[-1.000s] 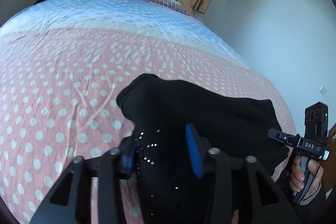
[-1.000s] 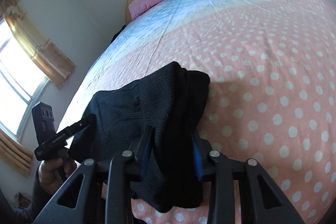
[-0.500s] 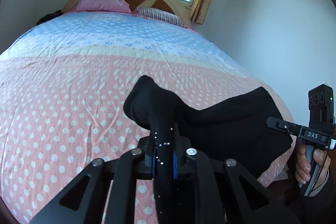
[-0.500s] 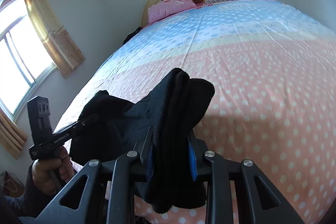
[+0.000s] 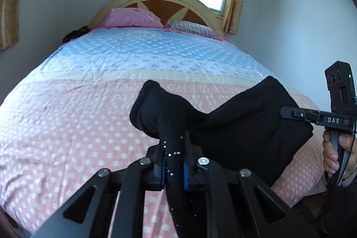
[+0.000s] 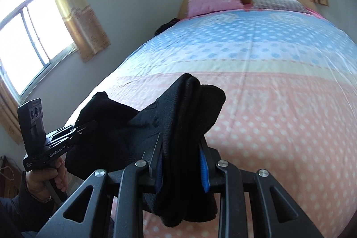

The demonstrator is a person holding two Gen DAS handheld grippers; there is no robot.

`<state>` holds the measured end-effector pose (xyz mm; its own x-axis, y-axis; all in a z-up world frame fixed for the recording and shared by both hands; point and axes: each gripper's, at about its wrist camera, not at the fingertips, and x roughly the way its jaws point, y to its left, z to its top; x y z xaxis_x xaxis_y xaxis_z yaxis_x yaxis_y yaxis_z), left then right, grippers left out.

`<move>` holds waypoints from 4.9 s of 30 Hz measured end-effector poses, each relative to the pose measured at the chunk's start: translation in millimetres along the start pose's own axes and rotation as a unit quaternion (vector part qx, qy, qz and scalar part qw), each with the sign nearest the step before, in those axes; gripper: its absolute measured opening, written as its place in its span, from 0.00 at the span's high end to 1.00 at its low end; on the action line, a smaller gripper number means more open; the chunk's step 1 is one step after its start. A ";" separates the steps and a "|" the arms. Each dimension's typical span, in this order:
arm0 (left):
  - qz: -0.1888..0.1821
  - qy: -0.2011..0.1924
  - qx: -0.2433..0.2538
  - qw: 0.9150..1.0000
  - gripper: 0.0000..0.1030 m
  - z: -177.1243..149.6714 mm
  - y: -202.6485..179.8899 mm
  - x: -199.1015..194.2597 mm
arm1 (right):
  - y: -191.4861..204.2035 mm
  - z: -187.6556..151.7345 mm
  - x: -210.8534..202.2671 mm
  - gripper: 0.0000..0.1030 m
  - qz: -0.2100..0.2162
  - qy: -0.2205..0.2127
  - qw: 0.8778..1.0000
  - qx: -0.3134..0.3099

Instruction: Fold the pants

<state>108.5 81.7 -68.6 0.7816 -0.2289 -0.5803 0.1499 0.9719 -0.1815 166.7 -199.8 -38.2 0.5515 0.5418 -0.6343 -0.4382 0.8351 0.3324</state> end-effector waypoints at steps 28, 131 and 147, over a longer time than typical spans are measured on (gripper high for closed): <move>0.120 -0.011 -0.048 0.992 0.89 -22.7 113.9 -29.2 | 97.2 57.5 150.7 0.73 0.064 0.062 0.994 -0.063; 0.176 -0.136 -0.024 0.975 0.00 -17.3 65.9 -136.6 | 153.3 -28.8 -41.6 0.36 -0.062 -0.116 0.989 -0.071; 0.185 -0.134 -0.021 0.973 0.00 -20.2 69.1 -130.8 | 152.9 -32.2 -43.9 0.36 -0.062 -0.113 0.989 -0.077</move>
<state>4.4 177.7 -21.3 0.9084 0.1637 -0.3846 -0.1918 0.9808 -0.0355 52.5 -99.0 18.0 0.7450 0.4575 -0.4854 -0.4500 0.8819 0.1406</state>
